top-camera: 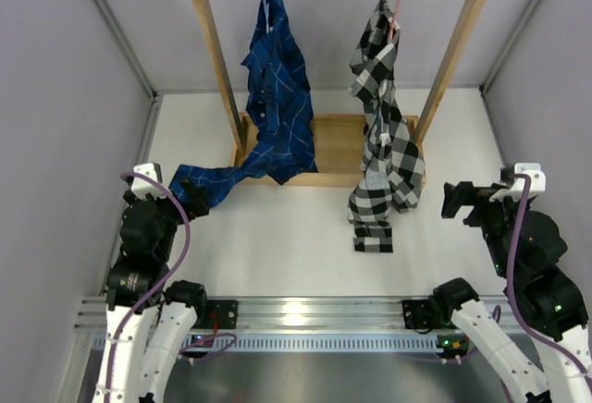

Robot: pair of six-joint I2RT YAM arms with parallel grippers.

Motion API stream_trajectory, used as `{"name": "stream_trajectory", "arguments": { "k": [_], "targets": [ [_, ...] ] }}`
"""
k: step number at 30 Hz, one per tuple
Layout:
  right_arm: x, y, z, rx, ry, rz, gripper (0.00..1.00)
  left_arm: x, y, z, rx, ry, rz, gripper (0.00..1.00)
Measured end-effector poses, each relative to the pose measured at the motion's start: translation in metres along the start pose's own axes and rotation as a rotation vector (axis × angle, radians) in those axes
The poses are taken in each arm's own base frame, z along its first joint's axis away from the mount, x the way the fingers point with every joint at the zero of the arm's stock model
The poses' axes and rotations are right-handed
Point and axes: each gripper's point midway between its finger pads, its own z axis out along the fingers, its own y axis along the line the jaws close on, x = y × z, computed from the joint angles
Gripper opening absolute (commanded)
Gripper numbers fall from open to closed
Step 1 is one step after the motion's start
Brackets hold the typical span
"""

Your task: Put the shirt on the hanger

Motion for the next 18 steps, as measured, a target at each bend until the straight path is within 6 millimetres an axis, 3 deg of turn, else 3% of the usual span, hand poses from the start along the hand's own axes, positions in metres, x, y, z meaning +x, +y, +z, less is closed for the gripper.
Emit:
{"name": "stream_trajectory", "arguments": {
  "k": [18],
  "targets": [
    [0.0023, 0.0024, 0.0033, 0.000, 0.015, 0.016, 0.99, -0.0069, 0.0041, -0.0064, -0.016, -0.041, -0.007, 0.98]
  ]
}}
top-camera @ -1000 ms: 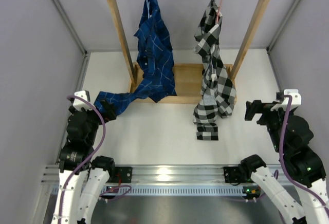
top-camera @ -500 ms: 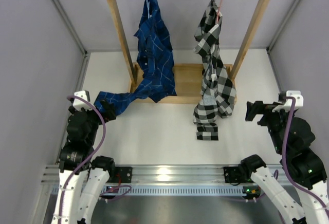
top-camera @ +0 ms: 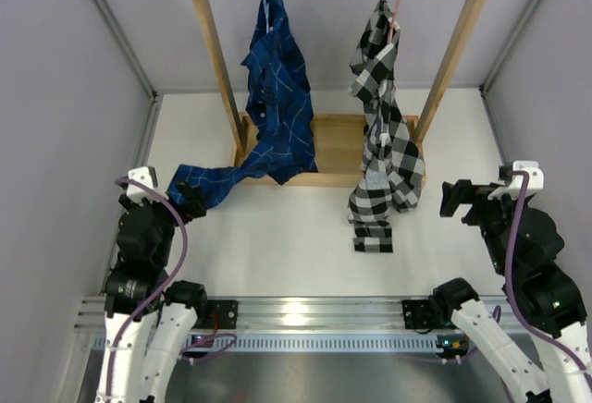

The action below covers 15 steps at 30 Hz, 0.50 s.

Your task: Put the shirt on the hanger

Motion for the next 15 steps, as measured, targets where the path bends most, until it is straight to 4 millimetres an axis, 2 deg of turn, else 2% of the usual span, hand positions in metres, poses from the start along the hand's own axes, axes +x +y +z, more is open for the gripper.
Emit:
{"name": "stream_trajectory", "arguments": {
  "k": [15],
  "targets": [
    [-0.0015, -0.0021, -0.0021, 0.007, -0.010, 0.006, 0.99, -0.0010, -0.0013, -0.0011, 0.009, -0.006, 0.001, 0.98]
  ]
}}
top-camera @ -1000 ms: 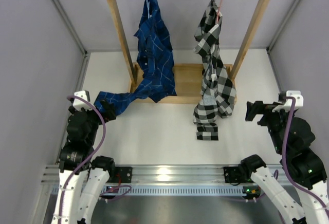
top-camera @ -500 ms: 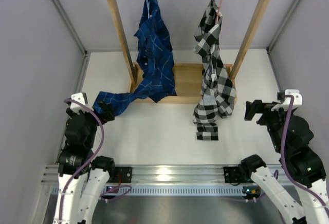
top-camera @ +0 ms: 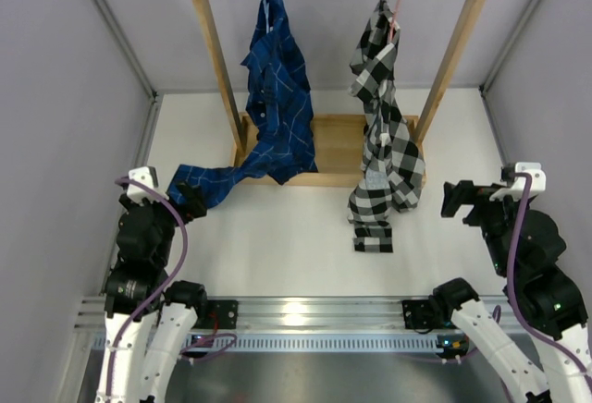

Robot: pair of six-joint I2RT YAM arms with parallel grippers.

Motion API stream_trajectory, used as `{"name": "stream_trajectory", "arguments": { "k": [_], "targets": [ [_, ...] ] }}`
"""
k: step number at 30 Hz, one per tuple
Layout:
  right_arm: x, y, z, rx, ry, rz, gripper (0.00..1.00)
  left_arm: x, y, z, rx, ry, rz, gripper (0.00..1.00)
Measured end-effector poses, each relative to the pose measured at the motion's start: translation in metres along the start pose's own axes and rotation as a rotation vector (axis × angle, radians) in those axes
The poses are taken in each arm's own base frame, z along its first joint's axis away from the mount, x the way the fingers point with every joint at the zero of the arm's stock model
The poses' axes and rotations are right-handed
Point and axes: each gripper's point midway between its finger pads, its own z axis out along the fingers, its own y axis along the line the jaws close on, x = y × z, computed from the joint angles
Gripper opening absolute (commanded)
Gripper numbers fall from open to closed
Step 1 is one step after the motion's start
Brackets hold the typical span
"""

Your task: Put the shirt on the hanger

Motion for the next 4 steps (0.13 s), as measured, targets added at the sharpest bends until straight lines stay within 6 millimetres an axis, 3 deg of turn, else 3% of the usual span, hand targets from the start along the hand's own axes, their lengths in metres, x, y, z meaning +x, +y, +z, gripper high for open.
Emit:
{"name": "stream_trajectory", "arguments": {
  "k": [4],
  "targets": [
    [0.0001, 0.0001, 0.0002, 0.000, 0.000, 0.003, 0.99, 0.0002, -0.0003, 0.0000, 0.002, 0.001, 0.001, 0.98]
  ]
}}
